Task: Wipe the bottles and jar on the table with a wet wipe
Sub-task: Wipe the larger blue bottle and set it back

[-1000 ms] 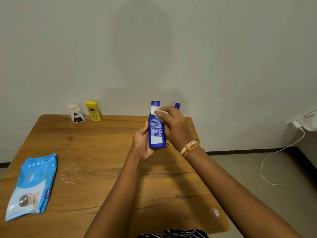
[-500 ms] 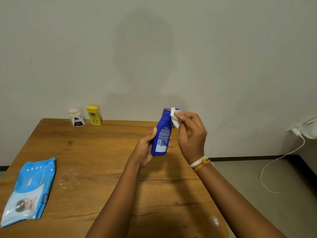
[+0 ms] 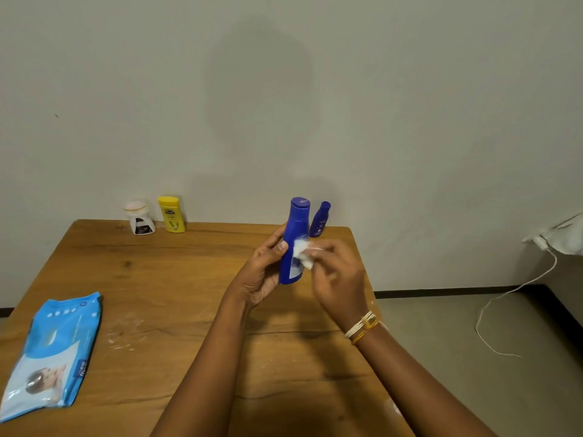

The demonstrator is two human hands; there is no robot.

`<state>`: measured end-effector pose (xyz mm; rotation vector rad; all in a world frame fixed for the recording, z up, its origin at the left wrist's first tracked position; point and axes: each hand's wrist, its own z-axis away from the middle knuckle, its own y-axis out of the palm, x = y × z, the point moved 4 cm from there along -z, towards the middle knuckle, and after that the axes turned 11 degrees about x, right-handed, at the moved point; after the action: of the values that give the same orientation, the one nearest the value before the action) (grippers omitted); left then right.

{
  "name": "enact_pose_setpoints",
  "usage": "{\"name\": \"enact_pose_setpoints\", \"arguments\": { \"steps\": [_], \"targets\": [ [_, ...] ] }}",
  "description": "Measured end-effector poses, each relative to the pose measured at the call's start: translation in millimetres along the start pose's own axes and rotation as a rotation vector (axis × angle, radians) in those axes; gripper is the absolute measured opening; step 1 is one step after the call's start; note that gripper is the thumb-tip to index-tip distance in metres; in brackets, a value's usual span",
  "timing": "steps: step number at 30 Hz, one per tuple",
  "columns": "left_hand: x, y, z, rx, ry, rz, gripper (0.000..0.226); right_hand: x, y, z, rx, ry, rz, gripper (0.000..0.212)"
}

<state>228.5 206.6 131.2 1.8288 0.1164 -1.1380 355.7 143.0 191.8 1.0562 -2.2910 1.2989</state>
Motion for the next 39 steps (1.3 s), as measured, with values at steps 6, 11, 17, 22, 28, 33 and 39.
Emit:
{"name": "enact_pose_setpoints", "arguments": {
  "steps": [6, 11, 17, 22, 28, 33, 39],
  "targets": [
    [8, -9, 2, -0.011, -0.072, -0.169, 0.067, -9, -48, -42, -0.301, 0.435, -0.43, 0.023],
    [12, -12, 1, -0.009, -0.096, -0.245, 0.061, -8, -47, -47, -0.166, 0.536, -0.441, 0.023],
    [13, -11, -1, -0.017, -0.078, -0.223, 0.058, 15, -18, -37, 0.181, 0.232, -0.043, 0.034],
    [10, -13, 1, -0.056, -0.08, -0.261, 0.061, 21, -16, -33, 0.167, 0.046, 0.262, 0.036],
    [11, -10, -2, -0.054, -0.084, -0.22, 0.06, 23, -24, -29, 0.054, -0.154, 0.243, 0.025],
    [15, 1, -9, 0.002, -0.067, -0.123, 0.056, 16, -36, -23, -0.181, 0.052, -0.153, 0.02],
    [13, 4, -13, 0.013, -0.068, -0.12, 0.056, 6, -39, -39, -0.077, 0.369, -0.503, 0.027]
  ]
}}
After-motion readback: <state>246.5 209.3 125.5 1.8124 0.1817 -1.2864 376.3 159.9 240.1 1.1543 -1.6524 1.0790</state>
